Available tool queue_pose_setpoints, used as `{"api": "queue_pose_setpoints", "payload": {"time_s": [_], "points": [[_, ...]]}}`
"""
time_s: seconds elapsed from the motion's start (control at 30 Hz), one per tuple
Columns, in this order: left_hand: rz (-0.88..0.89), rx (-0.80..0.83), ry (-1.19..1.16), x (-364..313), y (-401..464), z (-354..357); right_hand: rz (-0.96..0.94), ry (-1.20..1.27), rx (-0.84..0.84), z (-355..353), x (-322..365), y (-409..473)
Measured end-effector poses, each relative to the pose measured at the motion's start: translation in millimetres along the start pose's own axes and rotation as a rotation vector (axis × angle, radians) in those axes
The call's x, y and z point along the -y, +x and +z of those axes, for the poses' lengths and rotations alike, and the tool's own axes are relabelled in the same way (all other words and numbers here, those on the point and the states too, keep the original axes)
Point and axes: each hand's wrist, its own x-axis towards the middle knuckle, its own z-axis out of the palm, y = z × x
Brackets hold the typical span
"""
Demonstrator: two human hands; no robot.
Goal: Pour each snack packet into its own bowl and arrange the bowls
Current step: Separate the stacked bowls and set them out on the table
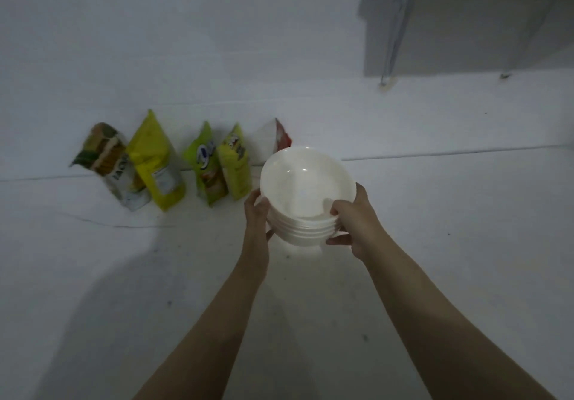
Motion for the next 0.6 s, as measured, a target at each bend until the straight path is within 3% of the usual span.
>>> {"api": "queue_pose_setpoints", "payload": {"time_s": [0.2,0.43,0.6], "points": [[0.12,-0.118,0.053,-27.8,-69.6,-127.4,-0.02,-0.08,0.158,95.8,-31.5,-84.7],[-0.069,-0.33,0.152,-52.1,-134.9,-279.9,-0.017,-0.188,0.336,227.6,-74.1,-163.8],[-0.138,-0.37,0.233,-68.4,-154.3,-351.4,-0.012,-0.228,0.405,293.3,-88.6,-198.3]]}}
